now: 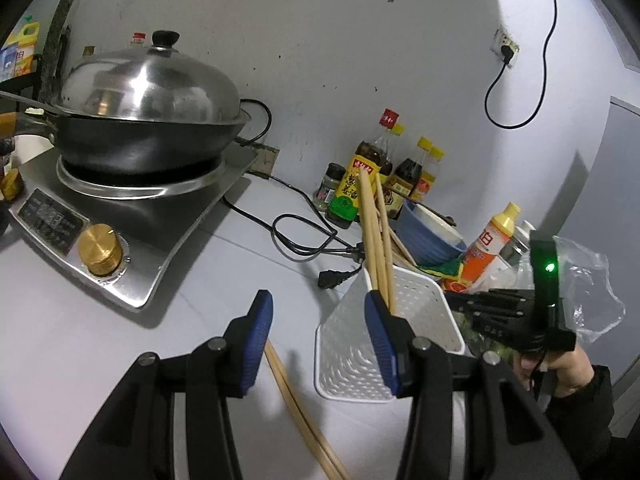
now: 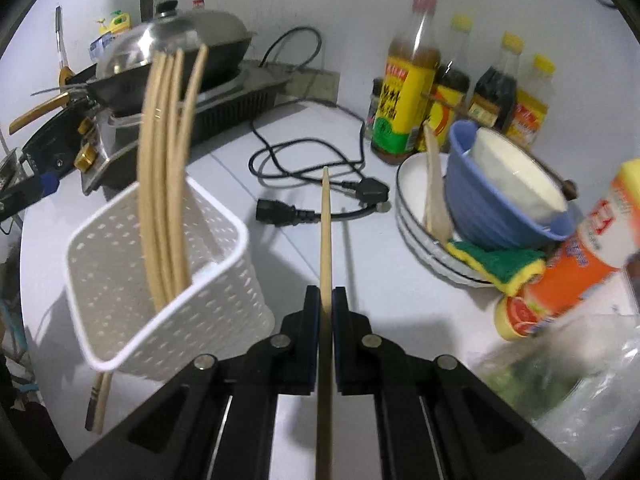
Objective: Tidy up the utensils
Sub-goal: 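Carry the upright chopstick over the white holder with the right tool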
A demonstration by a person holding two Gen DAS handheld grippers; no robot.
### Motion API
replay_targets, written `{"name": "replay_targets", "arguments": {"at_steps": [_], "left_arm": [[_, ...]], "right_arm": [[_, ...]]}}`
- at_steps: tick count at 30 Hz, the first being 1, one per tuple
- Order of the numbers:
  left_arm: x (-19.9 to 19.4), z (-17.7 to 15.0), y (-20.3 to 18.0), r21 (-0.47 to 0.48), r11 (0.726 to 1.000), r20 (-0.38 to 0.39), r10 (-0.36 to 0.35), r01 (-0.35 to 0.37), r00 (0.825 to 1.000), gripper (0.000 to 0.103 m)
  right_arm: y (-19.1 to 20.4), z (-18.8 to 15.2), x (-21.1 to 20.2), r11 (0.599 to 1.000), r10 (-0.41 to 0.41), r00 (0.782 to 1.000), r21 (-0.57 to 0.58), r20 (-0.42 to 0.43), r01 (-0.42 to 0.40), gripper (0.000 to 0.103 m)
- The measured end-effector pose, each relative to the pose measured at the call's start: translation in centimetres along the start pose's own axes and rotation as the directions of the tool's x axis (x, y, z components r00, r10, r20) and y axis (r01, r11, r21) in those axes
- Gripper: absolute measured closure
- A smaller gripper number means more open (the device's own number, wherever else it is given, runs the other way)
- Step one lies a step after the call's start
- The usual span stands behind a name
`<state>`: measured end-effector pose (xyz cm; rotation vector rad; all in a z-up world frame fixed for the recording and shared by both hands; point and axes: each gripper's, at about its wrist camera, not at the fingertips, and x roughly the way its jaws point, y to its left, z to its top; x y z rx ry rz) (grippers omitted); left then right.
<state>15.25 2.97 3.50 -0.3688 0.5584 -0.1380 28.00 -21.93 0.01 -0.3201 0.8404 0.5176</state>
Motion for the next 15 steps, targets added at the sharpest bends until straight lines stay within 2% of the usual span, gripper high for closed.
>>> {"name": "replay_targets", "arguments": {"at_steps": [7,11,15], "left_arm": [[-2.4,0.0,0.3,-0.002,1.000,0.038,-0.004,0.004,0.999,0.056],[-3.3,0.1,0.9,-0.007,1.000,0.053,-0.004,0.005,0.999,0.055],[-4.0,0.1,1.6,-0.015,1.000,0.059,0.016,-0.016,0.998,0.055]], "right_arm": [[1.2,1.2,-5.6,0.999,-0.045,0.993,-0.001,0.110,0.045,0.097],[2.9,2.9,-8.2,0.999,-0.023,0.984,-0.026,0.179,0.028,0.097],[4.6,4.7,-8.7,0.998,0.009,0.977,-0.058,0.212,0.004,0.097]]}}
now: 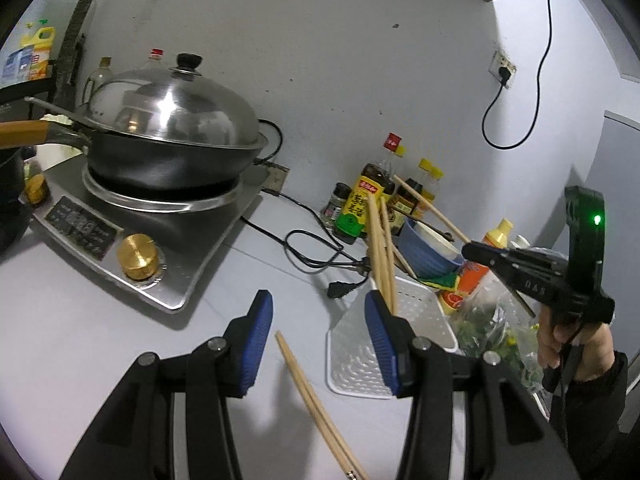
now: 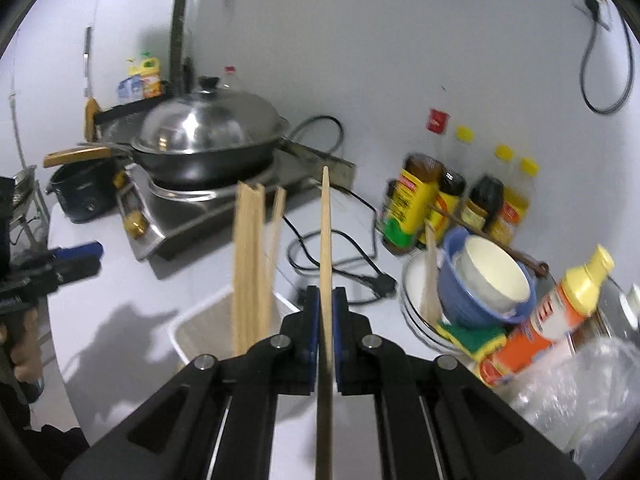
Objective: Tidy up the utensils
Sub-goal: 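Carry the upright chopstick over the white holder with the right tool, then lower the chopstick into the holder and open the right tool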
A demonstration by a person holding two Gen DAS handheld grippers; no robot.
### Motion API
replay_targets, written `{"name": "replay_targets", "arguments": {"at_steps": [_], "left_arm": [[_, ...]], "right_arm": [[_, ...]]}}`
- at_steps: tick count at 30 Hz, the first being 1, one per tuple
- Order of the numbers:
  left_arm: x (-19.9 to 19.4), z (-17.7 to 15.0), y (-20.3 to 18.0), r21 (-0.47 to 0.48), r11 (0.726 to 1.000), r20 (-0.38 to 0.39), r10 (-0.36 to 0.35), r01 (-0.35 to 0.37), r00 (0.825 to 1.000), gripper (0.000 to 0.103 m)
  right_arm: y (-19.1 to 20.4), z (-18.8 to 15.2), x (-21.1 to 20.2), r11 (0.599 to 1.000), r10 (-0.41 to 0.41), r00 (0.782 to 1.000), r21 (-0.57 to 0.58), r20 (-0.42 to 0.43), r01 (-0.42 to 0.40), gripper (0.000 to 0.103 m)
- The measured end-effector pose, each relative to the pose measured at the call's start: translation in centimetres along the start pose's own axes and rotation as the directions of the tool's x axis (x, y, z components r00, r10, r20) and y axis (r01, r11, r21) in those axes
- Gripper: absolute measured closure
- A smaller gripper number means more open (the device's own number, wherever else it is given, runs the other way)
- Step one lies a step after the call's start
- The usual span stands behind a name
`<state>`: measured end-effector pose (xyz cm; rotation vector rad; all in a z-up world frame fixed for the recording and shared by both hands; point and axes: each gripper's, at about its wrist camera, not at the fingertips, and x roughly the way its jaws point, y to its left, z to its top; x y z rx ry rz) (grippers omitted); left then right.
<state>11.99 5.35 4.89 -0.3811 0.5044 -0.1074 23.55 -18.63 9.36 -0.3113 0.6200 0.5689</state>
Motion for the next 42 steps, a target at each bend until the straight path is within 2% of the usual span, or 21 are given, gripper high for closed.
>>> {"name": "replay_targets", "arguments": {"at_steps": [4,10,18,26,42], "left_arm": [[-0.8,0.0,1.1,0.003,1.000,0.011,0.026,-0.026,1.000,0.053],[-1.3,0.0,3.9,-0.044,0.997,0.010,0.068,-0.067,0.998,0.053],[-1.0,-0.1,5.7,-0.075,0.995,0.006,0.066,-0.065,0.998,0.052],[0.1,-0.7,5.5,-0.076,0.996,-0.016,0.053,-0.054,0.998,0.052],[0.1,-1.3,4.1,-0.057,0.998,-0.026,0.034,-0.036,0.999,0.052]], "right_arm": [[2.0,1.3,1.2,0.999,0.021,1.000,-0.027,0.002,-0.021,0.097],[3.7,2.4,3.7,0.998,0.052,0.999,-0.036,-0.007,-0.053,0.097],[4.7,2.6,7.1,0.997,0.064,0.996,-0.036,-0.055,-0.066,0.097],[4.7,1.0,8.7,0.997,0.077,0.992,-0.005,-0.104,-0.078,0.097],[4.8,-1.4,8.6,0.992,0.125,0.981,0.035,-0.146,-0.122,0.097]]}}
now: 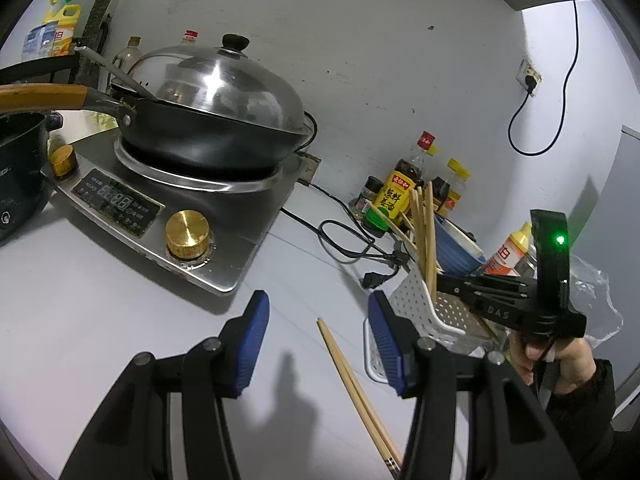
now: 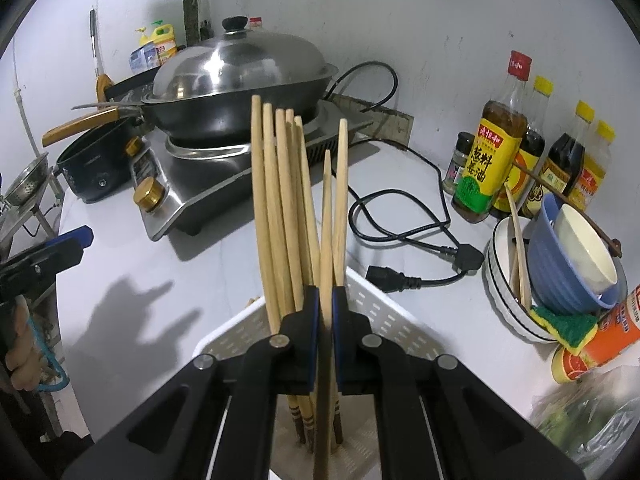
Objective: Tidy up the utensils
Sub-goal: 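Lower the chopstick into the holder and open the right tool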
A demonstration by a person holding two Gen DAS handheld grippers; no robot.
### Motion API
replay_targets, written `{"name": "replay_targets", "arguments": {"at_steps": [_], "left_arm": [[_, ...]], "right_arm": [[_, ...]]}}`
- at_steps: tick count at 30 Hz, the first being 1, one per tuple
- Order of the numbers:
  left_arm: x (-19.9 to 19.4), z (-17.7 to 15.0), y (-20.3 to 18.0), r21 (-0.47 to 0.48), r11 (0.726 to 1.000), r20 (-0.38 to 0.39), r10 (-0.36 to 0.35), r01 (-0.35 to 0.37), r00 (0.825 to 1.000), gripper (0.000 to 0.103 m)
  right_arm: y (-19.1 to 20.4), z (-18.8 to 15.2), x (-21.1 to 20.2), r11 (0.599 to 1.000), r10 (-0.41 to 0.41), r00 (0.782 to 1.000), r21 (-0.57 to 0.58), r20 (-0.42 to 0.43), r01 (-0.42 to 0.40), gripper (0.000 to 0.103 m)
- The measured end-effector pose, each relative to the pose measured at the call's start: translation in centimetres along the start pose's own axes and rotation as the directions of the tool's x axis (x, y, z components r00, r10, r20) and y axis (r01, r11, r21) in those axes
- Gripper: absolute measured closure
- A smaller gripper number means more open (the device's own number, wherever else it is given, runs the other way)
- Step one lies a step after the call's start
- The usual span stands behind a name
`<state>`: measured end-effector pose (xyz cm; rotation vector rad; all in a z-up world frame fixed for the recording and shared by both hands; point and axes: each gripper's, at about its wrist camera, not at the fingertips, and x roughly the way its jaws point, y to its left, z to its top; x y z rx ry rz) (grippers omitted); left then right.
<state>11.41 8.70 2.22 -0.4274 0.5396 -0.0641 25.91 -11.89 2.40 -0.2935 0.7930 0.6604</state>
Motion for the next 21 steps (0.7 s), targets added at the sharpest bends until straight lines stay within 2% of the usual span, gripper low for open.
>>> {"name": "replay_targets", "arguments": {"at_steps": [4,11,19,21], "left_arm": [[-0.3,-0.1,0.0,-0.001,1.000,0.003,-0.001,0.001,1.000,0.052],[-0.8,-0.2,0.4,-0.013,1.000,0.013,0.000,0.000,1.000,0.052],[-1.3,-0.2,1.0,-0.033,0.999,0.030,-0.011,0.012,0.999,0.052],[-1.5,-0.3,1.3,-0.040,0.999,0.034,-0.012,0.013,0.999,0.052]], "right_arm": [[-0.4,-0.3,0.2,1.000,0.021,0.999,0.006,-0.034,-0.021,0.096],[-0.5,-0.2,-0.4,0.999,0.031,0.998,0.005,-0.062,-0.031,0.070],[0.4,1.0,-1.3,0.994,0.057,0.990,-0.087,-0.126,-0.068,0.071],[0.6,1.0,-1.3,0.991,0.038,0.987,-0.122,-0.158,-0.058,0.082]]}}
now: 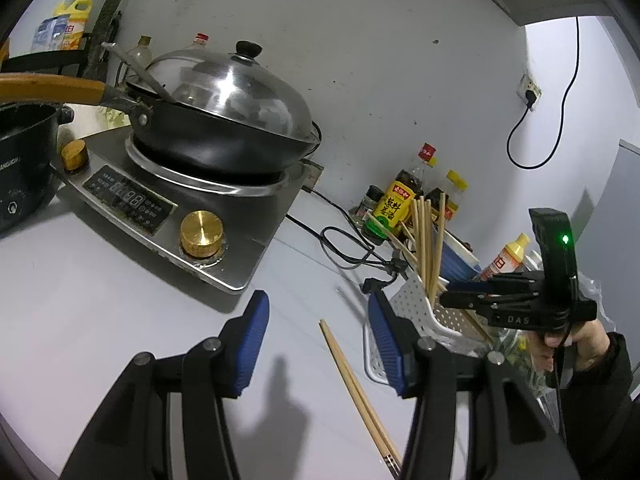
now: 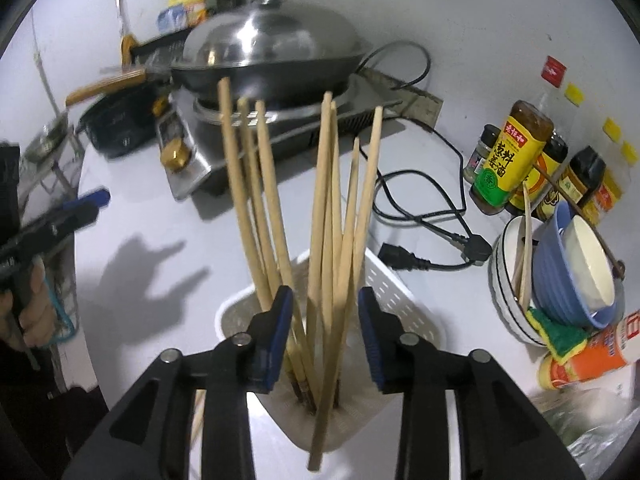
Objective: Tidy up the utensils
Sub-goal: 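Lower the chopstick into the holder and open the right tool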
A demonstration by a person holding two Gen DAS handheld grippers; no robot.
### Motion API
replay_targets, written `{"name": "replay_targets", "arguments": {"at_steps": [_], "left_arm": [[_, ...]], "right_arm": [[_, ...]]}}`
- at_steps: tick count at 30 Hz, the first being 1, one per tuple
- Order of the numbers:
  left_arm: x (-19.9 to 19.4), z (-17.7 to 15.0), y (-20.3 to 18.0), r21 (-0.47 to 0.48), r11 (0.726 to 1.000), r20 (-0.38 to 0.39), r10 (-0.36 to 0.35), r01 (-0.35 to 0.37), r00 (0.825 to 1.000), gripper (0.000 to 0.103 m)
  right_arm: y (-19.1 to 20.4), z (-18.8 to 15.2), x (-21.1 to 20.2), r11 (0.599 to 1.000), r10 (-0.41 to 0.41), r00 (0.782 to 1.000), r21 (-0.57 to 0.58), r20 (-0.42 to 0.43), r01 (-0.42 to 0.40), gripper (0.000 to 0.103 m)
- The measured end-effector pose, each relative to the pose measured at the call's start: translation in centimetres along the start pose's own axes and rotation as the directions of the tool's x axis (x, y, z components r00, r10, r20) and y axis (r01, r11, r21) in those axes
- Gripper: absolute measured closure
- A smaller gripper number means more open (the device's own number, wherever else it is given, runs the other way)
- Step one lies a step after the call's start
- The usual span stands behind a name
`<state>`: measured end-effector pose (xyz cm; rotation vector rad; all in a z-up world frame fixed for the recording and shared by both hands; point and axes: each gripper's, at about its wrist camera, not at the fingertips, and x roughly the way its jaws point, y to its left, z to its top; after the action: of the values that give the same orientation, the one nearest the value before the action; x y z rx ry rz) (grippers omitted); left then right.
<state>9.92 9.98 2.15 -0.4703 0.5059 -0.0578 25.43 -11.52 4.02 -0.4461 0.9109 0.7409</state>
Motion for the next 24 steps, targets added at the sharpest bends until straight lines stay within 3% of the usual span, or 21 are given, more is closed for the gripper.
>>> {"name": "replay_targets", "arguments": {"at_steps": [4,10,24], "left_arm": [[0.0,0.0,0.7,-0.018,1.000,0.005,0.001,-0.001,1.000,0.052],[0.4,0.0,1.1,-0.030,1.000,-0.001,-0.010,0.009,1.000,0.052],[0.7,-0.3,1.7,-0.040,0.999,-0.013,0.006,-0.007,1.000,0.051]], "right_arm": [[-0.4,-0.4,-0.3,0.999,-0.036,0.999,-0.012,-0.038,0.035,0.097],[-0.2,-0.9,-0.6,0.999,-0.045,0.998,-0.021,-0.039,0.044,0.097],[0.2,1.8,2.2,1.000,-0.030,1.000,-0.005,-0.001,0.030,0.097]]}}
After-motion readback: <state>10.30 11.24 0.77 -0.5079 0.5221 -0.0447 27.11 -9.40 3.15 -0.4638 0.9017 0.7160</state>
